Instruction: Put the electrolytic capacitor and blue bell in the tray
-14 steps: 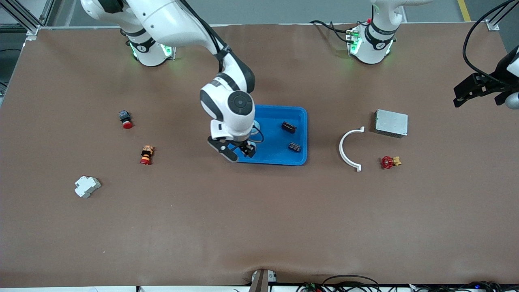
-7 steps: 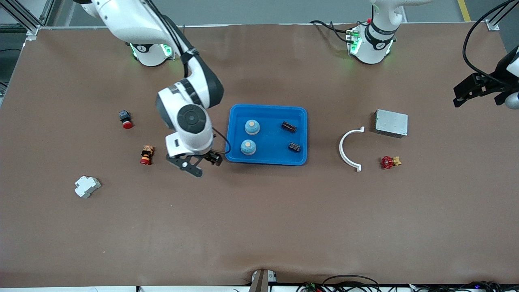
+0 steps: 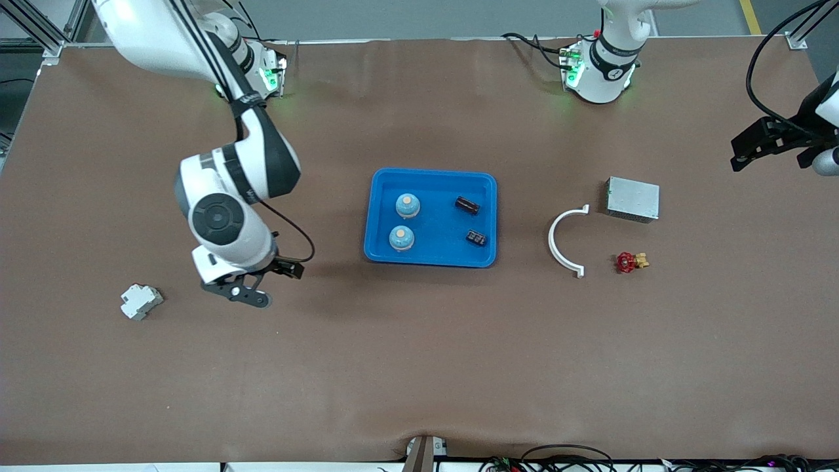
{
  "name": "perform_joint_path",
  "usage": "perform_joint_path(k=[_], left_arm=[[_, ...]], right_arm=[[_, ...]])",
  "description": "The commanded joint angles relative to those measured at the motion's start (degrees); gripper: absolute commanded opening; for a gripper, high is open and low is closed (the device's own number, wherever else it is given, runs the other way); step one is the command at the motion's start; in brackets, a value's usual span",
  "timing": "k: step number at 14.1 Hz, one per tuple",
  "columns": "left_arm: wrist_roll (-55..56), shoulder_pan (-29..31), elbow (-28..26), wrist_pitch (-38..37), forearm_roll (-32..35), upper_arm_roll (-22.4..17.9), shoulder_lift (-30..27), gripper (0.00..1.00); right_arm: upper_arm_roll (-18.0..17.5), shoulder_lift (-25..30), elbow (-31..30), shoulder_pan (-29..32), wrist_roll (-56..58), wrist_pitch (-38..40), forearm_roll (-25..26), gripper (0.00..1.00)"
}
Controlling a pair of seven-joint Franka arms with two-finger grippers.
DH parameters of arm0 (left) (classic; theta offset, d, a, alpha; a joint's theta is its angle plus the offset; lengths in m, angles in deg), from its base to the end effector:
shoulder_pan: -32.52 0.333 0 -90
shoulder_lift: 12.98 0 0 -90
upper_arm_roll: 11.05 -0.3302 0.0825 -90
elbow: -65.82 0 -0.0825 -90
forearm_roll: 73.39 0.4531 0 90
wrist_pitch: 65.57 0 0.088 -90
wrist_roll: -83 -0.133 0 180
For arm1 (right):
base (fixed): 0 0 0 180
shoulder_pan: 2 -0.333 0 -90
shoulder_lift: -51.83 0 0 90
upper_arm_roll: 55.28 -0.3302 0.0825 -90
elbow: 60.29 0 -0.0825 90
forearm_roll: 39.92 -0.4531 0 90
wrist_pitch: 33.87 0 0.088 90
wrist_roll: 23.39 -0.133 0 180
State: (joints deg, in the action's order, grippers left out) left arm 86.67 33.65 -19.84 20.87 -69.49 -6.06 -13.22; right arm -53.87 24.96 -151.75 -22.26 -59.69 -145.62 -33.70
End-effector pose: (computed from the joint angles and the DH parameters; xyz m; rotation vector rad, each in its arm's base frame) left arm 0.6157 -0.0322 0.6509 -3.0745 -0.0023 -0.0342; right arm 0.6966 0.2292 0.3063 2.9658 -0.3824 -0.0763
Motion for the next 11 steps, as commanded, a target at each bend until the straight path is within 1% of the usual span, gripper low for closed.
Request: perform_joint_path(k=[1, 5, 11], left_arm=[[-0.5, 0.0, -0.5, -0.7, -0.8, -0.2, -1.0, 1.0], [-0.6, -0.1, -0.6, -1.0, -0.3, -0.1, -1.0, 1.0], [-0.6, -0.1, -0.7, -1.0, -0.3, -0.1, -0.9, 1.0]], right_arm=[[-0.9, 5.5, -3.5, 3.8, 8.2, 1.2, -0.6, 1.0], [-0.9, 10.9, -6.3, 8.0, 19.8, 2.2, -0.6, 1.0], [-0.9, 18.2, -6.4, 13.0, 31.7, 7.9, -0.6, 1.0]])
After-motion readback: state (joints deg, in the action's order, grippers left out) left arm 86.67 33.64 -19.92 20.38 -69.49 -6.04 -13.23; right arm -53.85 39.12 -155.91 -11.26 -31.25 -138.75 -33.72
